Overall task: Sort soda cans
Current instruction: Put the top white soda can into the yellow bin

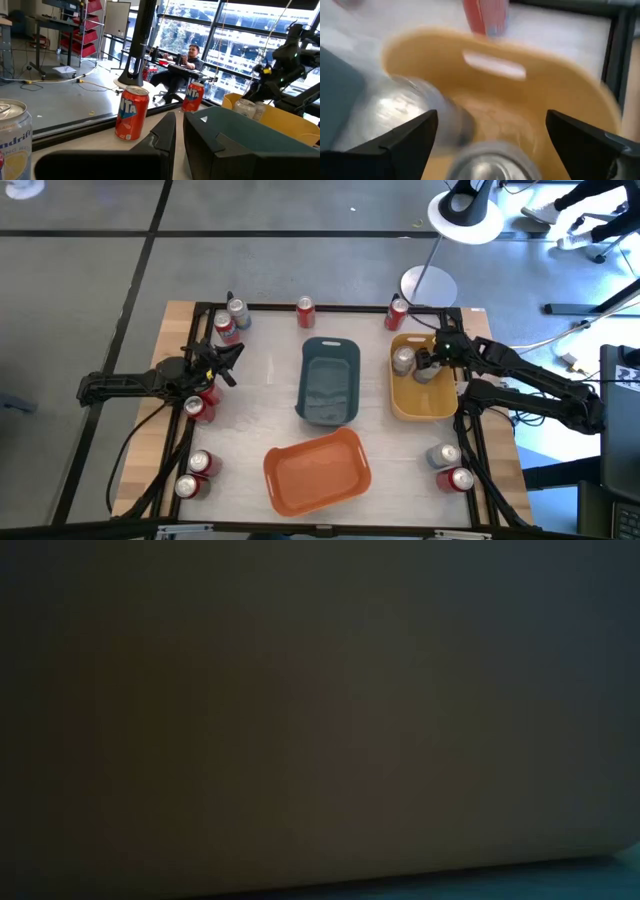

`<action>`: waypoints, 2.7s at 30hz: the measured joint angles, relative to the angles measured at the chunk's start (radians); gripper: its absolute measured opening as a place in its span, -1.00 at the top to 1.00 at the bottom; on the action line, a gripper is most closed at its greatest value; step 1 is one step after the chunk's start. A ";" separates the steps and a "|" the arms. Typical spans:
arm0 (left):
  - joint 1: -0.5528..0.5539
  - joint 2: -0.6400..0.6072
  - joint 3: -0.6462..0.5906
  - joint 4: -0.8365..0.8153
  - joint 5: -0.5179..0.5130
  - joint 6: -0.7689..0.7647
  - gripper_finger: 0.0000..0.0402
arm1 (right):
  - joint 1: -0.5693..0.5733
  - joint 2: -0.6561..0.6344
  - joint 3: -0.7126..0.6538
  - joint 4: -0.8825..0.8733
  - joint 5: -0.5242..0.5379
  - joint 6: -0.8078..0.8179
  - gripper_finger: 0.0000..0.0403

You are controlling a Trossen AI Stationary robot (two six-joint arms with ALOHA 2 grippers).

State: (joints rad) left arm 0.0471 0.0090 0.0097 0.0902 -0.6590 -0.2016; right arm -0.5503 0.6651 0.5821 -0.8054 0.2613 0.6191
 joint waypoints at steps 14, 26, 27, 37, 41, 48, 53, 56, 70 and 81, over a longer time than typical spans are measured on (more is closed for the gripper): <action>0.092 0.031 0.105 0.131 -0.001 0.059 0.86 | 0.000 0.023 0.125 0.308 -0.049 -0.139 -0.84; 0.292 0.402 0.400 -0.017 0.000 0.160 0.35 | 0.000 0.231 0.104 0.530 -0.176 -0.240 -0.85; 0.318 0.437 0.430 -0.063 0.000 0.151 0.27 | 0.000 0.245 0.104 0.527 -0.176 -0.239 -0.85; 0.622 0.855 0.827 -0.488 0.220 0.000 -0.32 | 0.001 0.288 0.104 0.519 -0.251 -0.246 -0.85; 0.793 1.050 0.995 -0.689 0.331 -0.023 -0.38 | 0.001 0.288 0.104 0.519 -0.247 -0.264 -0.85; 0.891 1.222 1.147 -0.833 0.372 0.030 -0.39 | 0.001 0.288 0.104 0.516 -0.247 -0.269 -0.85; 0.889 1.230 1.148 -0.844 0.372 0.045 -0.39 | 0.001 0.288 0.104 0.516 -0.247 -0.269 -0.85; 0.891 1.228 1.148 -0.844 0.373 0.060 -0.39 | 0.001 0.288 0.104 0.516 -0.247 -0.267 -0.85; 0.956 1.320 1.148 -0.843 0.529 0.068 -0.39 | 0.001 0.288 0.104 0.516 -0.247 -0.254 -0.85; 0.964 1.343 1.148 -0.837 0.526 0.139 -0.39 | 0.001 0.288 0.104 0.516 -0.247 -0.249 -0.85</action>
State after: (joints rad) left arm 1.0115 1.3519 1.1576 -0.7469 -0.1328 -0.0628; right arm -0.5491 0.9535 0.6865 -0.2893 0.0147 0.3706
